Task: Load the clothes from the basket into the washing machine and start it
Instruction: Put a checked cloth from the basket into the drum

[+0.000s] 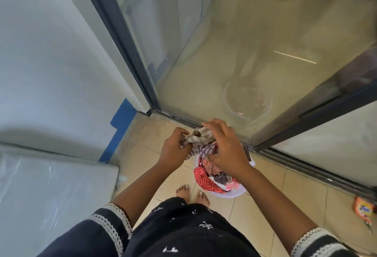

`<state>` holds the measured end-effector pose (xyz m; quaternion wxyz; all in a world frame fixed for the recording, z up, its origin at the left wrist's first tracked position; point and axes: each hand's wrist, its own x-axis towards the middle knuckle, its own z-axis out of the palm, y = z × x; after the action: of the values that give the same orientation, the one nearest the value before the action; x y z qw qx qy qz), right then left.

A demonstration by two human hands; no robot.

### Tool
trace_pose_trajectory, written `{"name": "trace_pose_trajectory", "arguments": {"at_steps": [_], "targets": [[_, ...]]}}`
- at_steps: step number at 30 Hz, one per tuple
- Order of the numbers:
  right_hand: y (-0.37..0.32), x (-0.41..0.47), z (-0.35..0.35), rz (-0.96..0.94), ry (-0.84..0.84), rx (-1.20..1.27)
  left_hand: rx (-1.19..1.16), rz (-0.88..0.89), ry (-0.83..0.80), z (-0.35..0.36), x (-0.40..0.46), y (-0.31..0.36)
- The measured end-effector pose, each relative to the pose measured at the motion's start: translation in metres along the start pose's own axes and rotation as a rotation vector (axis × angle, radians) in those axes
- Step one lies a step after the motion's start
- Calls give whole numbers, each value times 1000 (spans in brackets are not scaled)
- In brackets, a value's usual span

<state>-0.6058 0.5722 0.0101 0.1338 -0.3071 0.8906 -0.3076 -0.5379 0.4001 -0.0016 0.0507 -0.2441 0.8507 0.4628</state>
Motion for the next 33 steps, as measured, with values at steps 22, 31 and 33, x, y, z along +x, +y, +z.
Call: {"name": "trace_pose_trajectory", "arguments": {"at_steps": [22,31,33], "targets": [[-9,3,2,514,-258,1102,-850,-376,-176,-3,-44,16],[-20,4,32,583,-422,1197,-1021,-341,27,-28,-68,-4],[-30,8,41,570,-491,1174,-991,-376,71,-38,-75,-14]]}}
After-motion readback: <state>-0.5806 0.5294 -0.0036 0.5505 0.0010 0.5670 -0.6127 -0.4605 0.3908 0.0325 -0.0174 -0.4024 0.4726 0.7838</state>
